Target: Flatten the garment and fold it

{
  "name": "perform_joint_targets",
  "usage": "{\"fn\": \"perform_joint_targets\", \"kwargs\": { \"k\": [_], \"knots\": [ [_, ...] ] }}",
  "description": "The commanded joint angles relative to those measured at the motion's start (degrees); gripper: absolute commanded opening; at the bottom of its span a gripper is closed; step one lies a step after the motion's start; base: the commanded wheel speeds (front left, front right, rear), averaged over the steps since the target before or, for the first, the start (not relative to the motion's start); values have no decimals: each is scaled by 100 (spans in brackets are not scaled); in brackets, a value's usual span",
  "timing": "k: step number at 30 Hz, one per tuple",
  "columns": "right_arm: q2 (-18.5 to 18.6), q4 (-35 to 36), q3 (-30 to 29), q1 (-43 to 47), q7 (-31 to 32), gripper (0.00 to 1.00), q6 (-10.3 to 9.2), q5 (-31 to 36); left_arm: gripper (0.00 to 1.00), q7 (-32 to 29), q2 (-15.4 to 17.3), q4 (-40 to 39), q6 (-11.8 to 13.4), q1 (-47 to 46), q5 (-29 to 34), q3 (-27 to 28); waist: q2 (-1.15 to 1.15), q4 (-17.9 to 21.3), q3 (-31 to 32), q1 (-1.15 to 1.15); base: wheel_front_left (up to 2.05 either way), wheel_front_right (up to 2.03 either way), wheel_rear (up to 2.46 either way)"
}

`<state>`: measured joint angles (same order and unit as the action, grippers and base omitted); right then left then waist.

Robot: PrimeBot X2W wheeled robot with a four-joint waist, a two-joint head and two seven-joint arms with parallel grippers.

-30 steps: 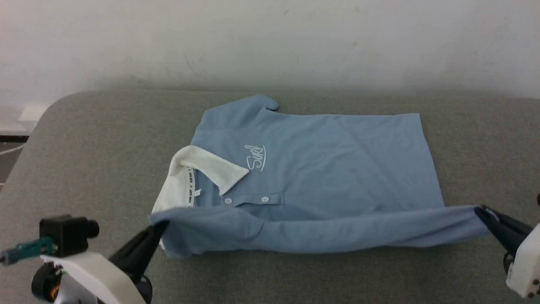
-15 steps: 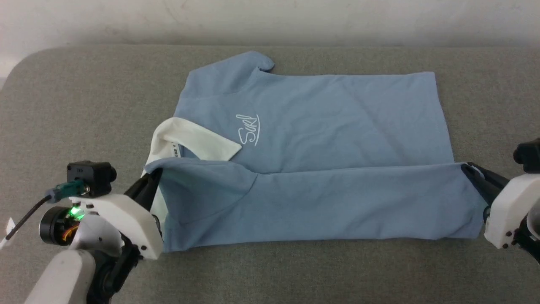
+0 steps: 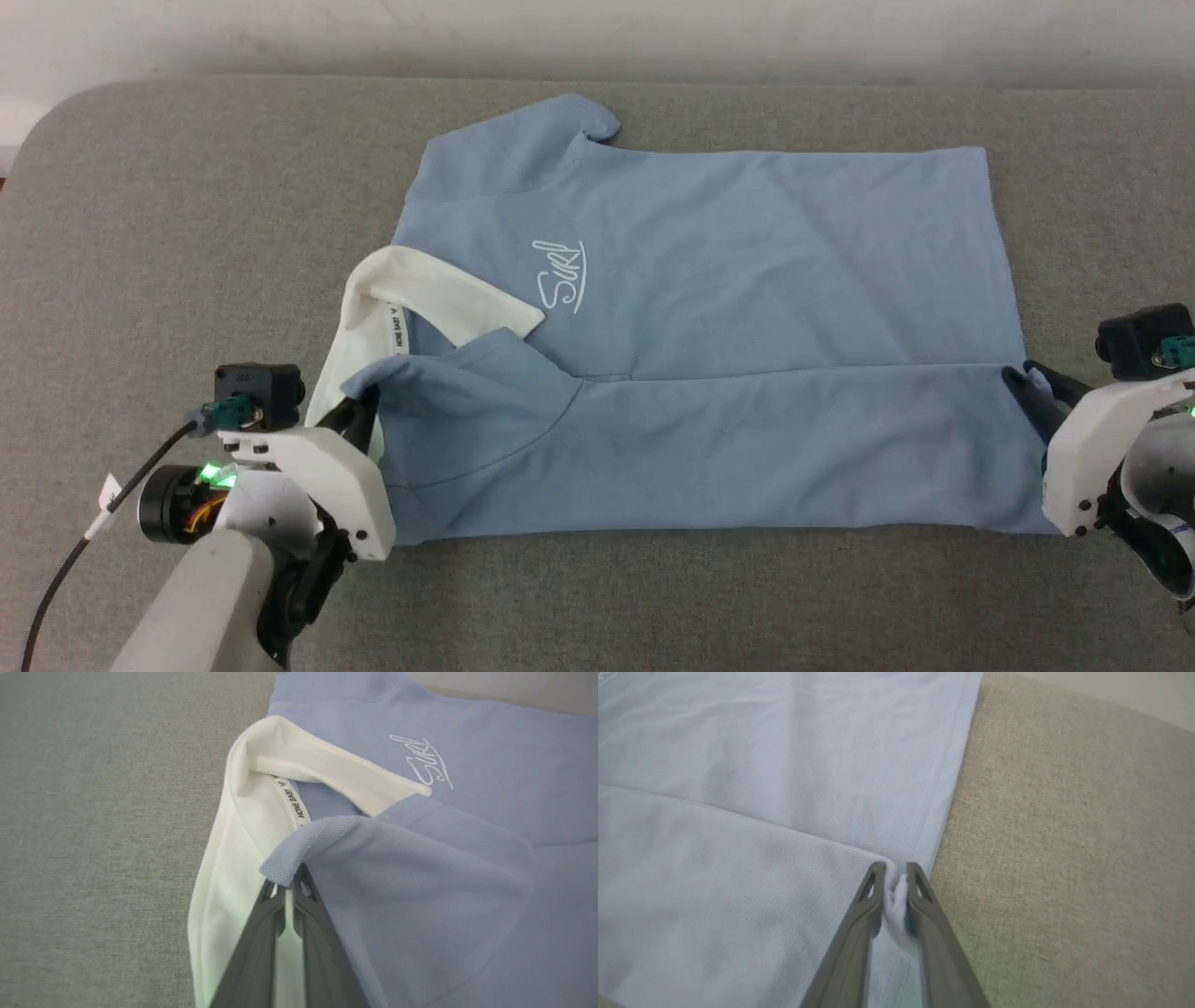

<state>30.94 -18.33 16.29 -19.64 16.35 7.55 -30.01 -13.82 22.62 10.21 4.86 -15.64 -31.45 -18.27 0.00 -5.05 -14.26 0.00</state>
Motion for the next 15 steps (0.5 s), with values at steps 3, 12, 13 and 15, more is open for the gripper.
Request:
{"fn": "perform_joint_targets", "kwargs": {
  "k": [3, 12, 13, 15],
  "knots": [
    [-69, -96, -39, -57, -46, 100, -6, 118, 100, 247, -102, 148, 83, -85, 73, 24, 0, -54, 188, 0, 0, 0, 0],
    [-773, 273, -847, 578, 445, 100, -6, 491, 100, 664, -544, -11, 364, 478, -235, 172, 0, -62, 714, 0, 0, 0, 0],
    [-883, 382, -976, 692, 521, 100, -6, 617, 100, 700, -572, -91, 428, 582, -252, 199, 0, -57, 749, 0, 0, 0, 0],
    [-1155, 615, -1259, 934, 689, 100, -6, 831, 100, 727, -618, -262, 553, 804, -280, 228, 0, -53, 811, 0, 0, 0, 0]
  ]
}}
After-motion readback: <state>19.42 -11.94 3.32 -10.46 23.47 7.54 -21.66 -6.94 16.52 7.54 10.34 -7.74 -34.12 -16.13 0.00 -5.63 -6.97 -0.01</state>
